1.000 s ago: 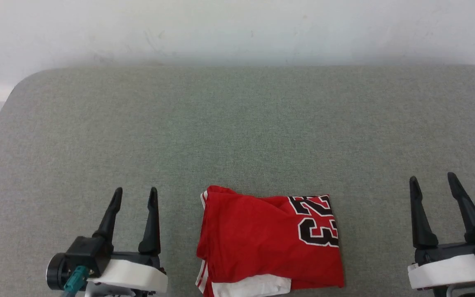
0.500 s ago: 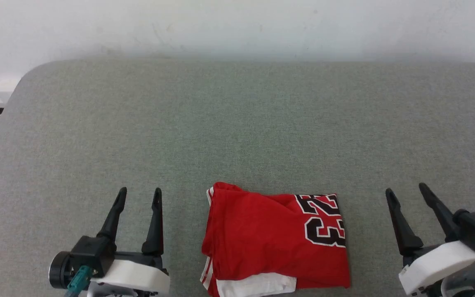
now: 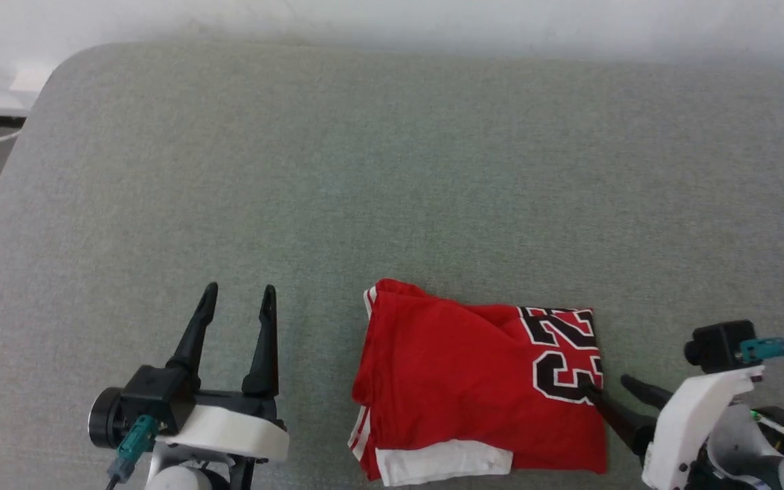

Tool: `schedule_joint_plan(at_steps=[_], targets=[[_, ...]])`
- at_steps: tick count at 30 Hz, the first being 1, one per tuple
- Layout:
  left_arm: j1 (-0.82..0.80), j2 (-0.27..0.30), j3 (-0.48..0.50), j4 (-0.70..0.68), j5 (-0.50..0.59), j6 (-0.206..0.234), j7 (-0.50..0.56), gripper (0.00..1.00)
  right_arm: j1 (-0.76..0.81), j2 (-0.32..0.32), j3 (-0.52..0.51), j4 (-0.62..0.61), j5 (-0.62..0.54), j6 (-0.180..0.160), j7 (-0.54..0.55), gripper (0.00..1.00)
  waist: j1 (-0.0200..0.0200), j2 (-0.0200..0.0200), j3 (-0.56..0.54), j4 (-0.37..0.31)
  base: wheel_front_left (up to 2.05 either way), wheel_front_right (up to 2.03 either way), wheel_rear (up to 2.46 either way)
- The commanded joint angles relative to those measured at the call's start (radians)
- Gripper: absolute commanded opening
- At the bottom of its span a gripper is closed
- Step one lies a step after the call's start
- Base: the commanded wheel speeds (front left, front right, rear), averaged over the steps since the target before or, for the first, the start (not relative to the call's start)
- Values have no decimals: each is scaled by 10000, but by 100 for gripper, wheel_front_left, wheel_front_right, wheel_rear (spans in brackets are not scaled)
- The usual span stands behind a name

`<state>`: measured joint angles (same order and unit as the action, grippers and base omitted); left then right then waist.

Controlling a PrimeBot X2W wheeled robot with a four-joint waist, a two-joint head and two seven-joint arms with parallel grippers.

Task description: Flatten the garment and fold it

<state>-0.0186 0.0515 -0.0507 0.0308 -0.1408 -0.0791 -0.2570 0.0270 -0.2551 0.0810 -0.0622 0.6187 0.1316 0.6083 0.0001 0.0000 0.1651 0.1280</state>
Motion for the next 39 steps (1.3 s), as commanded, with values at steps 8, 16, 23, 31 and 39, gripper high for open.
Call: schedule_joint_plan(at_steps=[8,16,23,31,39], targets=[[-335,-12,-119,86,-56,-52,-47,100,-986,237,843,1833,4,-9,314,100,-1,0,497,692,0,0,0],[-401,-12,-278,116,-120,55,-47,100,-1518,183,1923,2972,-104,-9,-103,0,-1,0,447,873,0,0,0],[-355,-12,-382,112,-210,79,-47,100,-2471,-940,2444,2449,-1729,-9,-1136,0,-1,0,285,-20,0,0,0],[-912,-12,-1087,157,-161,-26,-47,100,-4375,-2848,3506,1369,-3768,-9,-865,0,-1,0,903,-2141,0,0,0],[-2081,-12,-1835,238,129,-167,-47,100,-6038,-4614,3968,1590,-4127,-9,-1011,0,-1,0,2260,-3503,0,0,0]])
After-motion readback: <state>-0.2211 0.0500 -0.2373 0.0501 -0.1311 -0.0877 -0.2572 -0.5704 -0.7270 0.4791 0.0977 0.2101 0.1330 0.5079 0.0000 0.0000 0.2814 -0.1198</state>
